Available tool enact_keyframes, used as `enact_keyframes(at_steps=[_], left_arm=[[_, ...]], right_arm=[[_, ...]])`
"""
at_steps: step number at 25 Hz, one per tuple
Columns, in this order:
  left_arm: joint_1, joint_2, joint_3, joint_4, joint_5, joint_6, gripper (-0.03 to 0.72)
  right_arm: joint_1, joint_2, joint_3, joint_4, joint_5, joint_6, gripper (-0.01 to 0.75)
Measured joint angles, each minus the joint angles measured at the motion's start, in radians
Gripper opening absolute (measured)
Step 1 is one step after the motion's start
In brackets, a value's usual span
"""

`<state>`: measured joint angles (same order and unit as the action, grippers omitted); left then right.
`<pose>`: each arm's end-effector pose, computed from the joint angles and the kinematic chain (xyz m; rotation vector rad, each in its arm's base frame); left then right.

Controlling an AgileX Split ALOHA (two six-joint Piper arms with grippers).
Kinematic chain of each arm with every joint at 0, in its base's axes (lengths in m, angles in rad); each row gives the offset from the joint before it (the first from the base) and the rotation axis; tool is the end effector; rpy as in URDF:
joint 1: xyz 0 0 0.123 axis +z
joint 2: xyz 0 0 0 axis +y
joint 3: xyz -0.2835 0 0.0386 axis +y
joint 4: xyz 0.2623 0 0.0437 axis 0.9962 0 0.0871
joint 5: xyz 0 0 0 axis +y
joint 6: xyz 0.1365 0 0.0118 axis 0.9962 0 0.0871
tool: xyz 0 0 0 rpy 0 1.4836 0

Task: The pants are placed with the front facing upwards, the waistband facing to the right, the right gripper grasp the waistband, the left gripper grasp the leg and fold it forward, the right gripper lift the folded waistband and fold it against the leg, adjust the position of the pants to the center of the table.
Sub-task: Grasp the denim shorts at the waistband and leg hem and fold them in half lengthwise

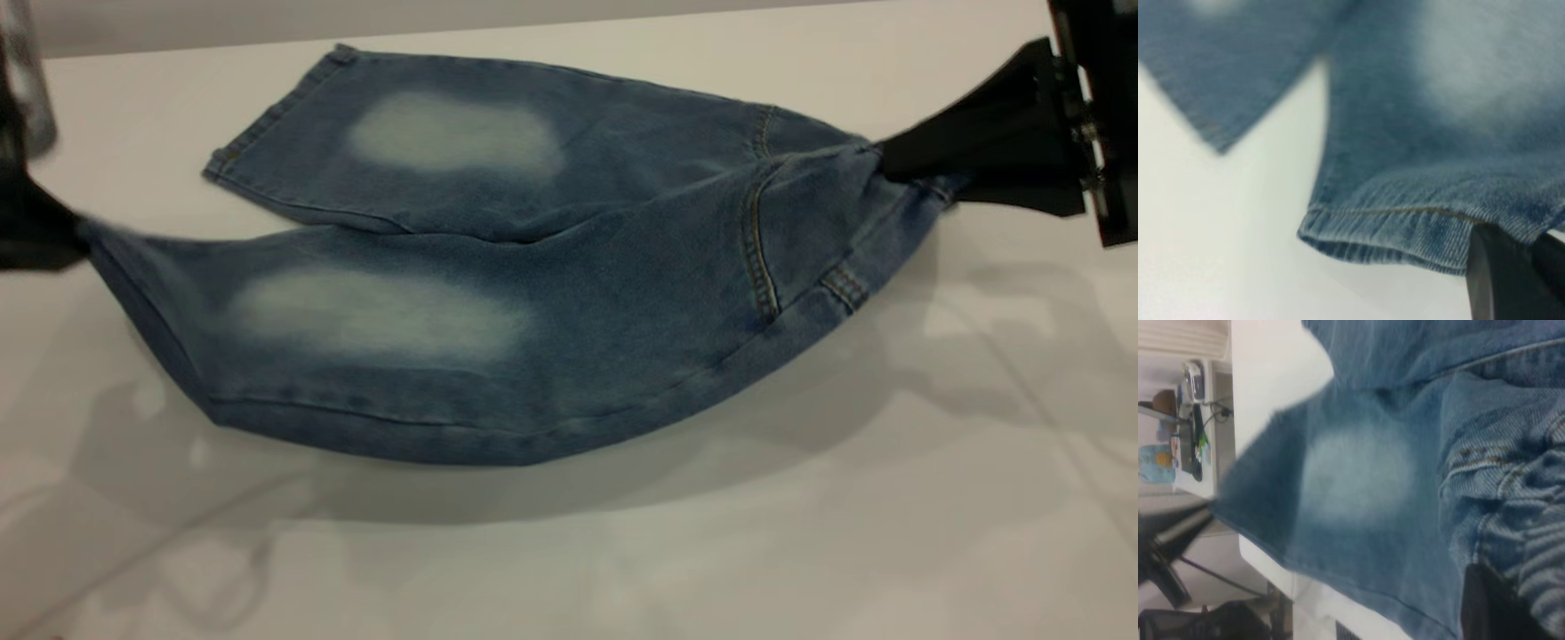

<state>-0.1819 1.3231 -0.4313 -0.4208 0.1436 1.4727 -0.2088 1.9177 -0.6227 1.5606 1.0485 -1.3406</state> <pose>0.2421 -0.0527 0.1204 1.4860 2.0449 0.2845 0.2880 0.0604 0.0718 0.2676 2.4502 1.4180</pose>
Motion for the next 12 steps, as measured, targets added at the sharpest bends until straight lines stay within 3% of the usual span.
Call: enact_keyframes(at_steps=[8,12], left_arm=[[0.000,-0.162,0.000,0.002,0.101,-0.053,0.074],[0.000,-0.182,0.000,0.002,0.053,-0.053,0.074]], right_arm=[[0.000,-0.160,0.132,-0.014,-0.001,0.024,0.040],[0.000,-0.237,0.150,-0.030,-0.001,0.077,0.040]])
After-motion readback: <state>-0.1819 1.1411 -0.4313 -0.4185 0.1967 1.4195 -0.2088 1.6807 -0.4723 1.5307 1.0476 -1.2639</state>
